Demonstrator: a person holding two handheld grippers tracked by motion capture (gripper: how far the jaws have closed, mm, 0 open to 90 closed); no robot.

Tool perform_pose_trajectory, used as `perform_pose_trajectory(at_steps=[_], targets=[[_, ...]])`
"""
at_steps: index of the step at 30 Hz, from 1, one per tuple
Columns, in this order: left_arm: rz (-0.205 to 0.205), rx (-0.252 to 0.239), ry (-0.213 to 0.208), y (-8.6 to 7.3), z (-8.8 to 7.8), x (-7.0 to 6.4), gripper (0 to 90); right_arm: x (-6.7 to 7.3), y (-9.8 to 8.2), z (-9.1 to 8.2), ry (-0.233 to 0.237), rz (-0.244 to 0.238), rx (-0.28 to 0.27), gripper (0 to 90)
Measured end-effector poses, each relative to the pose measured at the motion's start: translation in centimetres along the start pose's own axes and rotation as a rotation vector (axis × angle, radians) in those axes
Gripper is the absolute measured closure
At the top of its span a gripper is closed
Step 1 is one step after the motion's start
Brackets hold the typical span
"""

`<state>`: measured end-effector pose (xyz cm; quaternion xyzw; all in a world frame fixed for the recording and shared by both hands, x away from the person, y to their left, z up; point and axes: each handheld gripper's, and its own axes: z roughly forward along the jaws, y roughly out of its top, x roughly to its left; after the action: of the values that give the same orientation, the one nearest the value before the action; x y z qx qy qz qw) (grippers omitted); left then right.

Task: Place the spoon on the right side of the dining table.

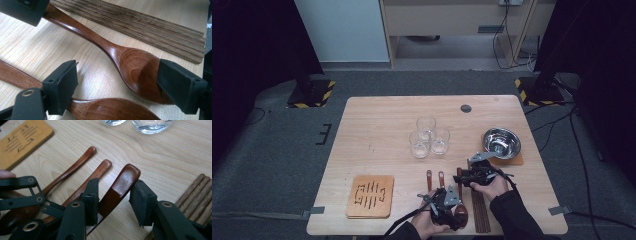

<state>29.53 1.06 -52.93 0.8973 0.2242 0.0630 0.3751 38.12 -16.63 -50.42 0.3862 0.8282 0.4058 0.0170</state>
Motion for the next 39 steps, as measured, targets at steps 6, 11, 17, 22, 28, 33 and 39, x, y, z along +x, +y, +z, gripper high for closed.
perform_pose_trajectory(at_steps=[6,11,17,22,28,33,39], targets=[[-0.007,-0.005,0.023,0.0,-0.1,0.2,15.6,-0.1,0.2,-0.4,0.013,0.016,-0.03,64.4],[-0.013,-0.005,0.034,0.0,-0.2,0.4,15.7,-0.1,0.5,-0.8,0.027,0.03,-0.049,67.0],[-0.018,-0.013,0.04,-0.1,-0.2,0.5,15.6,-0.1,0.7,-1.2,0.051,0.052,-0.077,70.2],[-0.03,-0.016,0.046,-0.1,-0.2,0.6,15.7,-0.1,0.9,-1.5,0.063,0.062,-0.098,71.9],[-0.042,-0.019,0.047,-0.1,-0.3,0.9,15.7,0.0,1.0,-1.9,0.084,0.08,-0.125,74.5],[-0.051,-0.019,0.049,-0.1,-0.3,1.1,15.7,0.0,1.2,-2.3,0.098,0.087,-0.139,76.3],[-0.057,-0.018,0.047,-0.2,-0.4,1.2,15.7,0.0,1.4,-2.6,0.111,0.092,-0.154,78.5]])
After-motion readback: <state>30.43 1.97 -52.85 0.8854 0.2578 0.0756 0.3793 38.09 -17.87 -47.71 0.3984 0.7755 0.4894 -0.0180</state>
